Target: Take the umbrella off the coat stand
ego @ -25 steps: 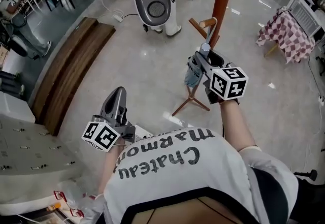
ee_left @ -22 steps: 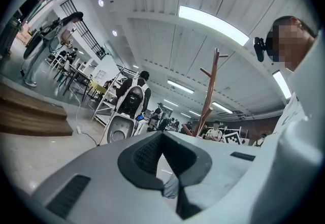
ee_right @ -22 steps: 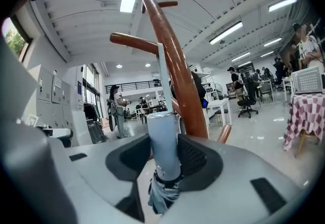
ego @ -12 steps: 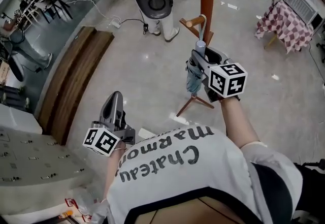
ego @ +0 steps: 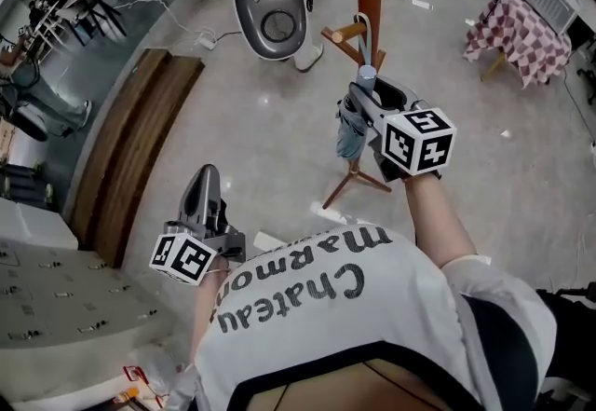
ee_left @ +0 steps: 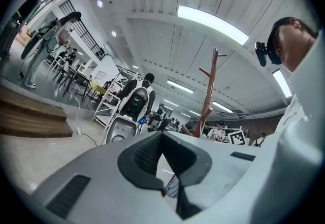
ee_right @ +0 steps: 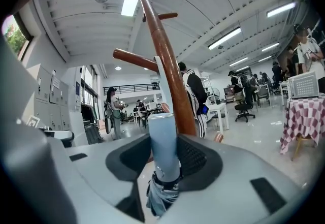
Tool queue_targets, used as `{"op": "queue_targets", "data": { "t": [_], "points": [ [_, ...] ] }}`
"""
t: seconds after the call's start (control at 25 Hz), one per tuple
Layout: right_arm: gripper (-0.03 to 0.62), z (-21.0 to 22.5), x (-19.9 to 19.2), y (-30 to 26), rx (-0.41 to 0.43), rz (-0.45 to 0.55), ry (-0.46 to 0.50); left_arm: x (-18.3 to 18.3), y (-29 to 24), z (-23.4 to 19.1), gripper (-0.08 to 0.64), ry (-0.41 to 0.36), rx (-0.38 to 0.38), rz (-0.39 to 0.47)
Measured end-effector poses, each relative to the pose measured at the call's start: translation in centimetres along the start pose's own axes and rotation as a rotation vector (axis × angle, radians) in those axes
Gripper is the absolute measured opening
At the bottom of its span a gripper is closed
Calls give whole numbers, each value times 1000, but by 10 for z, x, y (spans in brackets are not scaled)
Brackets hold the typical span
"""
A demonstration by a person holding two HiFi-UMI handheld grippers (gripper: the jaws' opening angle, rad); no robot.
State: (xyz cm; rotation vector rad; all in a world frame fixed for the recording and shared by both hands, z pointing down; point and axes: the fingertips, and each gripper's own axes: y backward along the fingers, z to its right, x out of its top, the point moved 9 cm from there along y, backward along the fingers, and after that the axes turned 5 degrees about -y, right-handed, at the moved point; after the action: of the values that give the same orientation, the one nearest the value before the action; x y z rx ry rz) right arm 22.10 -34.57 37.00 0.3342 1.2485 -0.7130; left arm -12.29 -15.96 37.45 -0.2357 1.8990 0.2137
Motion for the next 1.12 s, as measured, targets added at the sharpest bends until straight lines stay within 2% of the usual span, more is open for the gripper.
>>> {"op": "queue_targets", "data": {
  "t": [1.12],
  "points": [
    [170, -40, 15, 25, -29, 57, 17, 22, 36, -3, 21, -12, -23, 14]
  ]
}}
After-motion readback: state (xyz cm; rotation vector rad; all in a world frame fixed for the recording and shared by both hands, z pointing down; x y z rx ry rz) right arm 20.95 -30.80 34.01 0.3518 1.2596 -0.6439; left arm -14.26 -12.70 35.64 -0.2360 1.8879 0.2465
